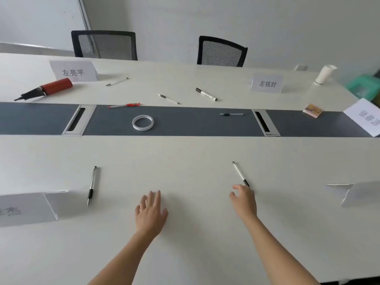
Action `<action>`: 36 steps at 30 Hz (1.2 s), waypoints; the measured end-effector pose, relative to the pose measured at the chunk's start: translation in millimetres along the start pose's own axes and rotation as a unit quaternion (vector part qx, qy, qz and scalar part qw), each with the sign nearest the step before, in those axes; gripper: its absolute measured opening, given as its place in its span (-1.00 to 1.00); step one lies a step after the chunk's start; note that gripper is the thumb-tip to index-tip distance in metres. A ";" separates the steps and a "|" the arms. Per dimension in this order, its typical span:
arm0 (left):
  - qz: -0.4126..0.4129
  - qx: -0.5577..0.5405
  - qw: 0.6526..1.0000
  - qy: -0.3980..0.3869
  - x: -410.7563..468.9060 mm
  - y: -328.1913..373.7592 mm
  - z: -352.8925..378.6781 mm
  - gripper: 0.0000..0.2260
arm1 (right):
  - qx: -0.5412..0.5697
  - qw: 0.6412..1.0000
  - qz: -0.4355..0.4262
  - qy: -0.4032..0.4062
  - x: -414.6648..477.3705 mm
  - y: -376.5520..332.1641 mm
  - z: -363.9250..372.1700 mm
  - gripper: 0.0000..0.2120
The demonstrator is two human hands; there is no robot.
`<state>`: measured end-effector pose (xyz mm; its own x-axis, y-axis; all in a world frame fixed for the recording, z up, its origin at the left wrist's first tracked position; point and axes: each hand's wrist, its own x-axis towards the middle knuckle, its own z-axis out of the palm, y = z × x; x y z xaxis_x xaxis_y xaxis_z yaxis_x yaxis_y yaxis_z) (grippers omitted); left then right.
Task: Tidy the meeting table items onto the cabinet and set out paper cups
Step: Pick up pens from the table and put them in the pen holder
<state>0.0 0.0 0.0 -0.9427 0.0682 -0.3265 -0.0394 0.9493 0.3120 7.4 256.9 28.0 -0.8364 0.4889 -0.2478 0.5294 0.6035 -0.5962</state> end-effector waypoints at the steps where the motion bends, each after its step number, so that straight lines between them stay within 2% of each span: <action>1: -0.008 0.012 1.000 -0.001 0.8 1.8 2.3 -0.48 | -0.021 1.000 -0.001 0.011 9.1 -0.6 -4.3 -0.70; 3: -0.026 0.023 0.999 0.005 -0.4 4.0 8.9 -0.47 | -0.072 0.997 0.001 0.009 24.7 -0.8 -10.8 -0.64; 6: -0.029 0.015 0.999 0.035 -1.9 2.4 19.6 -0.22 | -0.121 0.992 0.011 -0.026 47.8 0.6 -13.1 -0.57; 7: -0.031 0.009 0.998 0.045 -1.2 0.3 23.1 -0.19 | -0.133 0.990 0.013 -0.034 54.2 2.8 -11.8 -0.57; 11: -0.037 -0.006 0.997 0.071 0.0 -3.6 29.1 -0.28 | -0.208 0.978 0.009 -0.029 72.5 8.0 -8.1 -0.62; 14: -0.052 0.003 0.998 0.039 -1.7 -2.1 27.0 -0.47 | -0.264 0.964 -0.013 -0.002 80.7 15.1 -4.1 -0.72; 18: -0.052 0.023 0.993 0.102 0.8 -3.3 33.6 -0.54 | -0.237 0.970 -0.049 0.009 91.5 21.8 2.5 -0.76; 22: -0.061 -0.008 0.991 0.119 8.0 3.2 28.0 -0.59 | -0.233 0.966 -0.095 -0.066 97.1 10.1 7.9 -0.85; 25: -0.085 -0.057 0.987 0.121 16.6 9.6 6.8 -0.58 | -0.236 0.961 -0.108 -0.099 93.1 -0.3 14.9 -0.83; 28: -0.112 -0.096 0.977 0.154 33.3 -2.6 -15.1 -0.77 | -0.229 0.965 -0.094 -0.089 85.4 -2.6 19.9 -0.81; 32: -0.168 -0.104 0.956 0.217 67.3 -35.4 -56.9 -0.65 | -0.205 0.973 -0.075 -0.078 81.7 -2.7 20.9 -0.75; 34: -0.213 -0.098 0.952 0.196 85.3 -50.6 -75.9 -0.58 | -0.196 0.975 -0.065 -0.080 81.4 -4.2 20.7 -0.73; 36: -0.254 -0.086 0.949 0.166 98.8 -63.0 -86.3 -0.60 | -0.193 0.976 -0.056 -0.082 80.5 -6.0 20.4 -0.73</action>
<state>-119.2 -79.6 25.1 -0.8392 -0.5120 -0.1831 -0.5427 0.7678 0.3405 -66.0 279.9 -4.0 -0.8873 0.3175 -0.3344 0.4203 0.8552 -0.3032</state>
